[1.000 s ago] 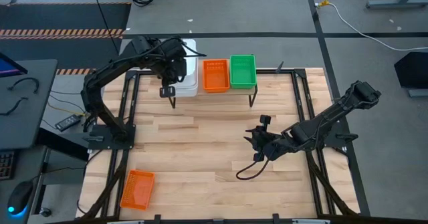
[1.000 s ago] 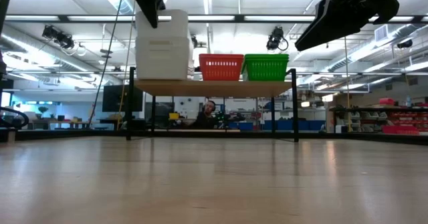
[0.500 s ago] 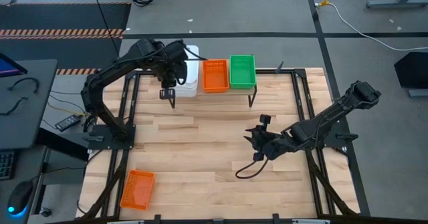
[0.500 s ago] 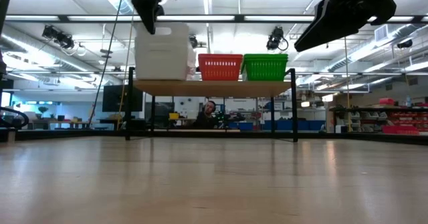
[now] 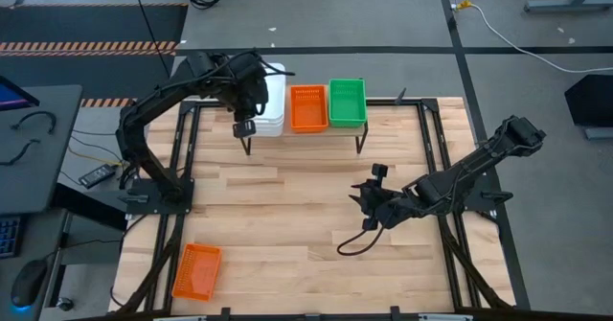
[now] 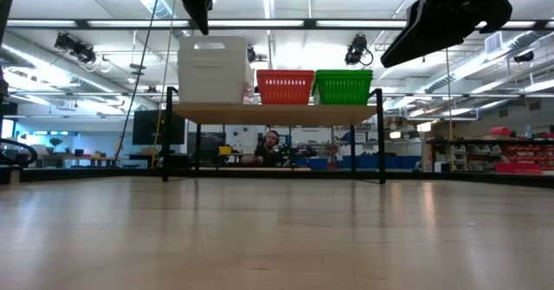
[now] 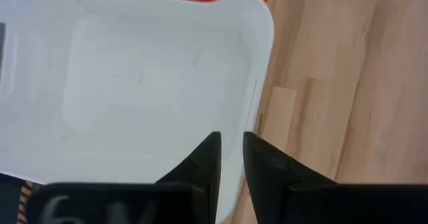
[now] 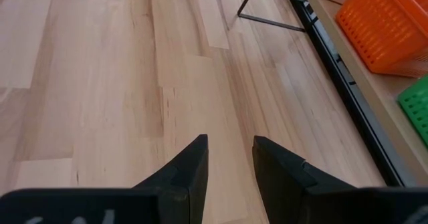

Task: Stack baskets on shelf by color
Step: Stack the white bin on top of the white bins on the shelf, then stack the orange bin on top of the orange bins on the shelf

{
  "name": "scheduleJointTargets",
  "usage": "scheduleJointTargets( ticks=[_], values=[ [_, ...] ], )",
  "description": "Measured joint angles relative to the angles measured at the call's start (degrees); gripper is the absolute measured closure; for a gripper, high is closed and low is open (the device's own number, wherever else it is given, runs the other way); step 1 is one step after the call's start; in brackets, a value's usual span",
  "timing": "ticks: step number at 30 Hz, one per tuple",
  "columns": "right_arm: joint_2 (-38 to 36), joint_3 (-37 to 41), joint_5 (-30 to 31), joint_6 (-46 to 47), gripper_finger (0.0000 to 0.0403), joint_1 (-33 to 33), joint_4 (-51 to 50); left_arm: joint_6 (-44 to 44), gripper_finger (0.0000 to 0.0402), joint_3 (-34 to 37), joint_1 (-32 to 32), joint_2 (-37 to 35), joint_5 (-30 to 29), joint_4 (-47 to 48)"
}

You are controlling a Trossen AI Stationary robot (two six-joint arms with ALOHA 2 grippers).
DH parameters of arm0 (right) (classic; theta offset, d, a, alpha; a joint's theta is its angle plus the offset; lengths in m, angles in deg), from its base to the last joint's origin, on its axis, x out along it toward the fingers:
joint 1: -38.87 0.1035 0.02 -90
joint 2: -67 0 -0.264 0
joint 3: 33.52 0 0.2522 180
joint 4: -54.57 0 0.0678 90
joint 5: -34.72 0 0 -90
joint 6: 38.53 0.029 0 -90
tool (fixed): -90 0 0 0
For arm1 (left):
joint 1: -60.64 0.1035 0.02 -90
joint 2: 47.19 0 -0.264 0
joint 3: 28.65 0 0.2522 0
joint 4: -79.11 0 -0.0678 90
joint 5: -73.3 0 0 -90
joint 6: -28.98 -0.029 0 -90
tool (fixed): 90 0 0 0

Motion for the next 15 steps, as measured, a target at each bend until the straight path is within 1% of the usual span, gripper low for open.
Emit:
scheduleJointTargets(
  ticks=[5, 10, 12, 15],
  values=[
    [0.0, 0.0, -0.9, 0.0, 0.028, 0.0, 0.0, 1.3, 0.033, 0.0, 0.0, 0.0, 0.1, -1.3],
    [0.0, 0.0, -1.1, 0.0, 0.028, 0.0, 0.0, 4.2, 0.0327, 0.0, -0.9, 0.0, 0.0, 0.0],
    [0.0, 0.0, -1.1, -0.2, 0.028, 0.0, 0.0, 4.7, 0.0329, 0.0, -2.2, -0.3, 0.0, 2.3],
    [0.0, 0.0, -1.1, -0.3, 0.028, 0.0, 0.0, 8.8, 0.0332, -0.1, -6.1, -1.2, 0.1, 1.8]
  ],
)
